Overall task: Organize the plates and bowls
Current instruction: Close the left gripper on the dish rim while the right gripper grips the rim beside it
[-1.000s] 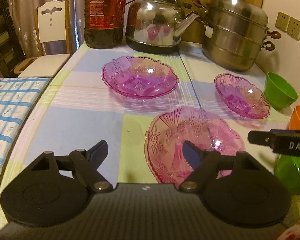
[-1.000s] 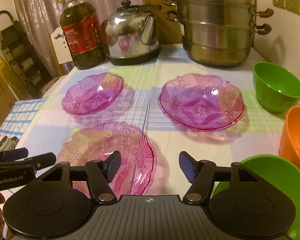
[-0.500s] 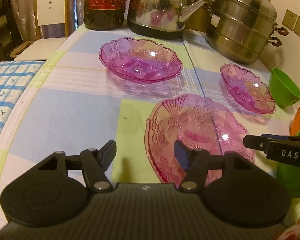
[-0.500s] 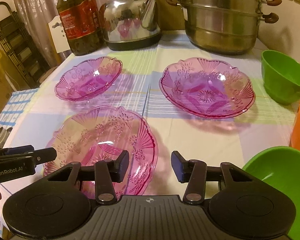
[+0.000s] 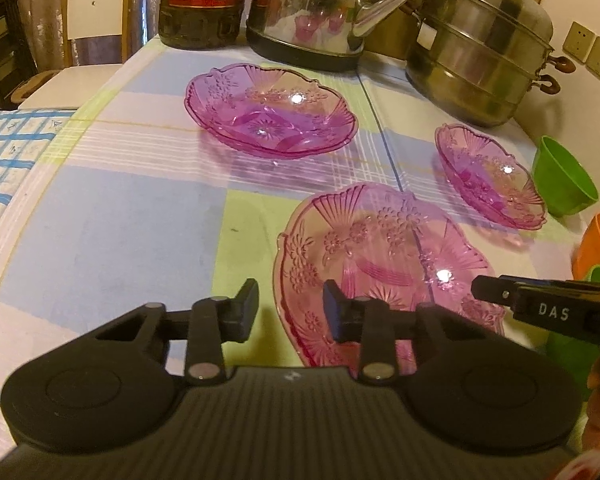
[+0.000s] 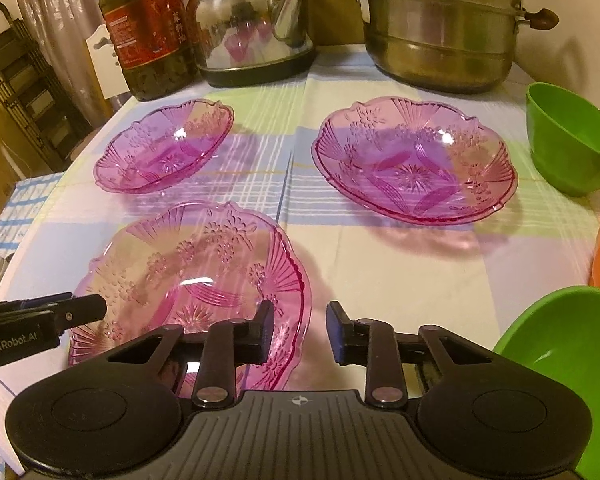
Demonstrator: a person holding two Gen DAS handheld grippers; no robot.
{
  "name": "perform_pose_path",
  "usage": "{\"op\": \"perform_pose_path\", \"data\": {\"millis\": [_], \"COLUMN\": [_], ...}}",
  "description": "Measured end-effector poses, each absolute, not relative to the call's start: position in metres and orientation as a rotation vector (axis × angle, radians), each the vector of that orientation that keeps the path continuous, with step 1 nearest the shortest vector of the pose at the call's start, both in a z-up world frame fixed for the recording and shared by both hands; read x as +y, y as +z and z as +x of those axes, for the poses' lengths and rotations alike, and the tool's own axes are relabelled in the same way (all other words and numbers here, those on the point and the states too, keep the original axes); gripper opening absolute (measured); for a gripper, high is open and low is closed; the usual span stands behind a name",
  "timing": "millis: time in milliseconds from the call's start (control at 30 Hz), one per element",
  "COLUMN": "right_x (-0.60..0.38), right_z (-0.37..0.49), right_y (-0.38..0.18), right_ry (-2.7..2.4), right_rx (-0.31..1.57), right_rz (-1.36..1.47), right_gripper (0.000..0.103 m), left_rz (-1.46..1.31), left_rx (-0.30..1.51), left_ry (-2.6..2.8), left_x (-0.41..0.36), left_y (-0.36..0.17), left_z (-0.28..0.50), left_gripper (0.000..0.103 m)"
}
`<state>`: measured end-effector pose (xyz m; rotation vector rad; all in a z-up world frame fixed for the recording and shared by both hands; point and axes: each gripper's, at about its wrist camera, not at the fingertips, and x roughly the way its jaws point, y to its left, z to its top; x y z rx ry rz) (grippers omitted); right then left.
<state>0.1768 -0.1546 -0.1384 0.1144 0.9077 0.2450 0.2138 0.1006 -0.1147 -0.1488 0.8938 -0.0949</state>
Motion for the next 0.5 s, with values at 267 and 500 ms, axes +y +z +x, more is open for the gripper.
{"op": "perform_pose_path", "data": {"millis": [267, 500], "right_x": [-0.1555, -0.1545], "right_z": [0.1787, 0.1782], "right_y": [-0.142, -0.143], "right_ry": [0.246, 0.251], "right_rx": [0.925, 0.927], "right_rz": [0.12, 0.124], "right_gripper": [0.021, 0.015], "left_rz": [-0.156, -0.168], "left_rx": [0.902, 0.909], "left_ry": [-0.096, -0.095], "left_x": [0.0992, 0.1014], "left_y": [-0.1165, -0.1183], "left_z": [0.2149, 0.2157], "left_gripper": [0.019, 0.015]}}
